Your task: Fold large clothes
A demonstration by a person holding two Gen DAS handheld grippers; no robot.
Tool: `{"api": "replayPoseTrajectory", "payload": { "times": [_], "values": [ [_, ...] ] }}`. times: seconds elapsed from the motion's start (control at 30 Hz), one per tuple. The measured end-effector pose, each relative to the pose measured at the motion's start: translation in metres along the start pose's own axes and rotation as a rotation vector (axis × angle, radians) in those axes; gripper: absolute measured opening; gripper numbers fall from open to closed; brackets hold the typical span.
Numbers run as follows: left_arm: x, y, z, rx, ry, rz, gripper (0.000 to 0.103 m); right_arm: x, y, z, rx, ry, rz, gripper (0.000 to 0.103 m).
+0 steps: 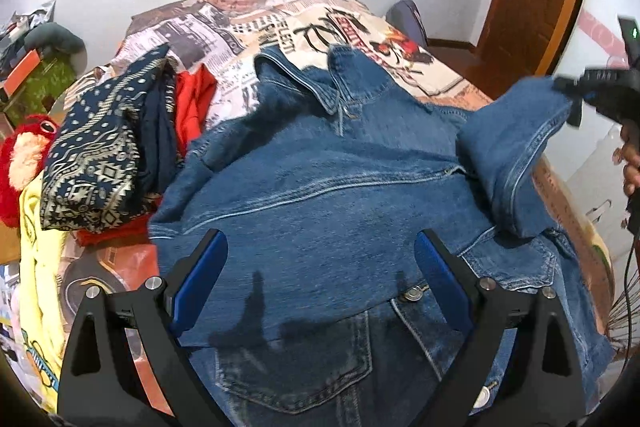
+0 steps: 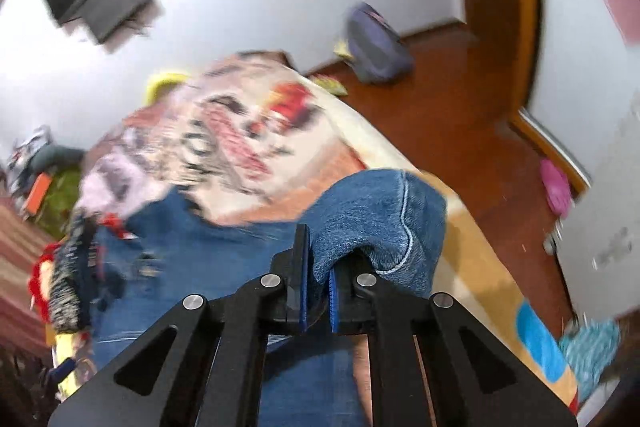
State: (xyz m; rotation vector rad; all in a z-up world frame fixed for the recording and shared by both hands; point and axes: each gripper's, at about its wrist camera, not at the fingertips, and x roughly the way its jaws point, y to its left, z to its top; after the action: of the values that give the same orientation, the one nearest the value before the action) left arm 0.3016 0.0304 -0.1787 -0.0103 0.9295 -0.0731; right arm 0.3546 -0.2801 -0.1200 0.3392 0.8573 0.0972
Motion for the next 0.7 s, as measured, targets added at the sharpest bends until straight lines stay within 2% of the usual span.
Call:
{"api": "replayPoseTrajectory", "payload": {
  "times": [0.17, 0.3, 0.47, 0.7],
  "values": [
    [-0.022, 0.02, -0.002, -0.029, -0.045, 0.005, 0.095, -0.026, 0.088, 0.0, -0.159, -0.048, 0.122, 0.007],
    [-0.037, 0.037, -0.005, -0.056, -0.067, 0.013, 0.095, -0.026, 0.152, -0.022, -0.255, -0.015, 0.241, 0.007],
    [-0.051, 0.06, -0.015, -0.085, -0.082, 0.025, 0.095, 0.007, 0.218, -0.072, -0.338, 0.168, 0.382, 0.007],
    [-0.053, 0.091, -0.036, -0.144, -0.054, 0.045, 0.095, 0.063, 0.252, -0.148, -0.454, 0.44, 0.397, 0.007]
  ]
}}
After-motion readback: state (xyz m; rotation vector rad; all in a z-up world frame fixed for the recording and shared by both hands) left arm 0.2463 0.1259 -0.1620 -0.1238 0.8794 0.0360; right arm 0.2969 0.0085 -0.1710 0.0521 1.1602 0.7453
